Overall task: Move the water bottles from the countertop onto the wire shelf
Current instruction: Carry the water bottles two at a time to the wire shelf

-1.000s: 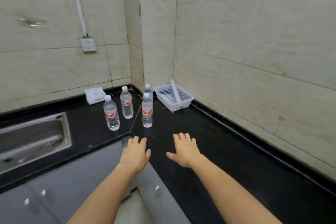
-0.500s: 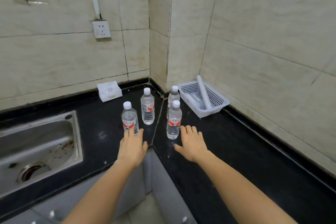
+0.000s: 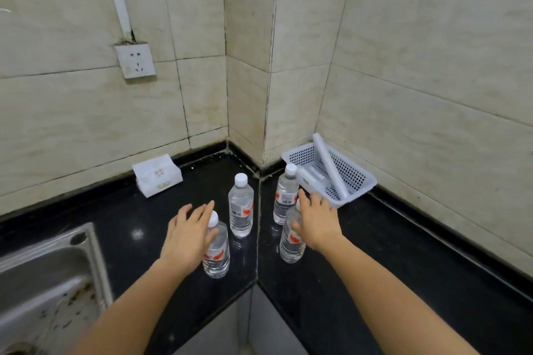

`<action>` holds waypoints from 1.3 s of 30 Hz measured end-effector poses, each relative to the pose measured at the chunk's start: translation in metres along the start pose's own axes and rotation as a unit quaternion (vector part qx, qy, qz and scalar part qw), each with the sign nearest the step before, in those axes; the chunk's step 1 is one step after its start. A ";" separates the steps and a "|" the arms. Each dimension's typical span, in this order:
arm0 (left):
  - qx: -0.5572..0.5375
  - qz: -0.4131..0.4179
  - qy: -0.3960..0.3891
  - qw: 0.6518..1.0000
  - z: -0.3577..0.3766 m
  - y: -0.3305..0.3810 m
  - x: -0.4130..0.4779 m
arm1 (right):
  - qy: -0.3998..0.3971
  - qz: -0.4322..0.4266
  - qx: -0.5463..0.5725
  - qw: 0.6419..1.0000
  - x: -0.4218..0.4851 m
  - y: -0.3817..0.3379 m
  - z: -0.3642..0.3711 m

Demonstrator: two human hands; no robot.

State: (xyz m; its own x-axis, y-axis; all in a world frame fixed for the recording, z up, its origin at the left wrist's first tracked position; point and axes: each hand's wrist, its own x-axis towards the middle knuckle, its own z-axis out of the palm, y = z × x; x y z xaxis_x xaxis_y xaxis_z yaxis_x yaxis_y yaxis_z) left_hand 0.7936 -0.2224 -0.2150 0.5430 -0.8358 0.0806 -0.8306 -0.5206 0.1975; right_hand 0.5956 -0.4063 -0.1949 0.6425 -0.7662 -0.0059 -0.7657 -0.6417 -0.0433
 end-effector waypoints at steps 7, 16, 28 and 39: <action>-0.060 -0.008 0.019 0.998 0.002 0.007 0.001 | 0.030 0.010 -0.018 0.999 0.001 -0.005 0.020; -0.167 0.027 0.004 0.986 -0.005 0.008 -0.009 | 0.060 0.056 0.021 0.996 -0.026 -0.013 0.026; -0.216 0.127 0.008 0.968 -0.003 0.087 -0.042 | 0.032 0.195 0.323 0.926 -0.131 0.046 0.008; -0.313 0.314 -0.135 0.886 0.021 0.281 -0.167 | 0.060 0.299 0.290 0.907 -0.370 0.157 -0.018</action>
State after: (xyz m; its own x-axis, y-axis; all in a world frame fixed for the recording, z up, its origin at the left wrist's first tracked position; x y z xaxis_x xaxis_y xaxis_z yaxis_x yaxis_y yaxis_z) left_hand 0.4671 -0.2326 -0.1932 -0.1204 -0.9819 0.1465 -0.6825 0.1890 0.7060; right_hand 0.2367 -0.2240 -0.1819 0.0825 -0.9922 -0.0934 -0.8098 -0.0121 -0.5866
